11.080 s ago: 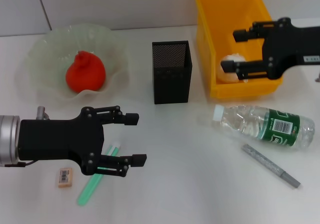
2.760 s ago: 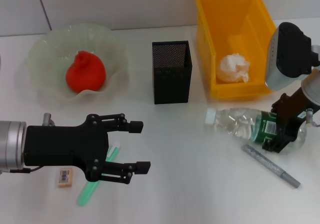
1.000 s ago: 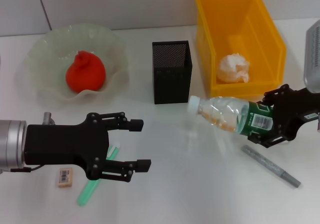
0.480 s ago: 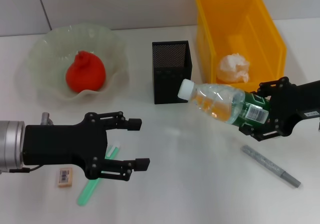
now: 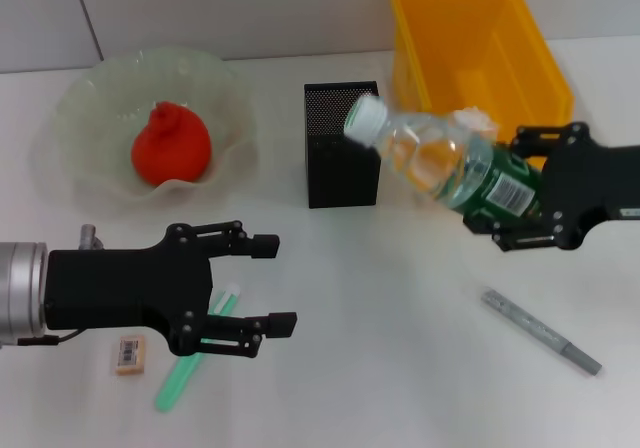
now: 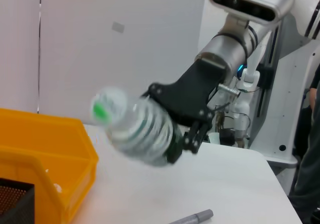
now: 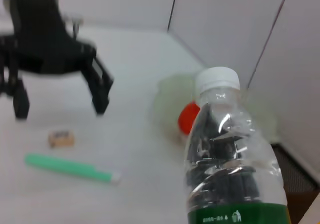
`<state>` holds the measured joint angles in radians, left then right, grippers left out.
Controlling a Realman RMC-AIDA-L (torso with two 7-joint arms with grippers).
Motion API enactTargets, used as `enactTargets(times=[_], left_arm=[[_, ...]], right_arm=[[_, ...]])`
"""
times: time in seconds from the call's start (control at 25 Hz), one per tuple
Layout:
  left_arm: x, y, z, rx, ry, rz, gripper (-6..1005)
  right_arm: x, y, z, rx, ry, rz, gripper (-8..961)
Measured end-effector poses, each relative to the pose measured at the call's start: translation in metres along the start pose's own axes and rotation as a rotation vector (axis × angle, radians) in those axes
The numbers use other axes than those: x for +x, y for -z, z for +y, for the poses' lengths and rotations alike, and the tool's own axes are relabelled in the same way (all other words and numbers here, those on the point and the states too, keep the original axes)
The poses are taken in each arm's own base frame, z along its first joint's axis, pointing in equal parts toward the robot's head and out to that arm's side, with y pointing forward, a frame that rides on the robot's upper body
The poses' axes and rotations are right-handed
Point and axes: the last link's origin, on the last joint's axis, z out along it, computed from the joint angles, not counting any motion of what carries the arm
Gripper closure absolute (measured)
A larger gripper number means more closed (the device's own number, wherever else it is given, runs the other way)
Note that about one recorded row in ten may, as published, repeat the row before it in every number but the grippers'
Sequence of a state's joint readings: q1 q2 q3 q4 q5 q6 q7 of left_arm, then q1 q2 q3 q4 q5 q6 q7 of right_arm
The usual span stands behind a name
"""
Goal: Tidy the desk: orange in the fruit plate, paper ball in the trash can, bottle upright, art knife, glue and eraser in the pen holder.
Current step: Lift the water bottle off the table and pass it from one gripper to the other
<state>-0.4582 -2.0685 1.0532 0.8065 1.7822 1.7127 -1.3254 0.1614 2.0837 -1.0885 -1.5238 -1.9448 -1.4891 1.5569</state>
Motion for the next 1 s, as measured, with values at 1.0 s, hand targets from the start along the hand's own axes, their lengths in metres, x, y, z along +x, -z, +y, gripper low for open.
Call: enactTargets(times=[1.0], left_arm=[[0.010, 0.007, -0.016, 0.141, -0.017, 0.105, 160]], right_arm=[[0.045, 0.007, 0.010, 0.192, -0.045, -0.553, 190]])
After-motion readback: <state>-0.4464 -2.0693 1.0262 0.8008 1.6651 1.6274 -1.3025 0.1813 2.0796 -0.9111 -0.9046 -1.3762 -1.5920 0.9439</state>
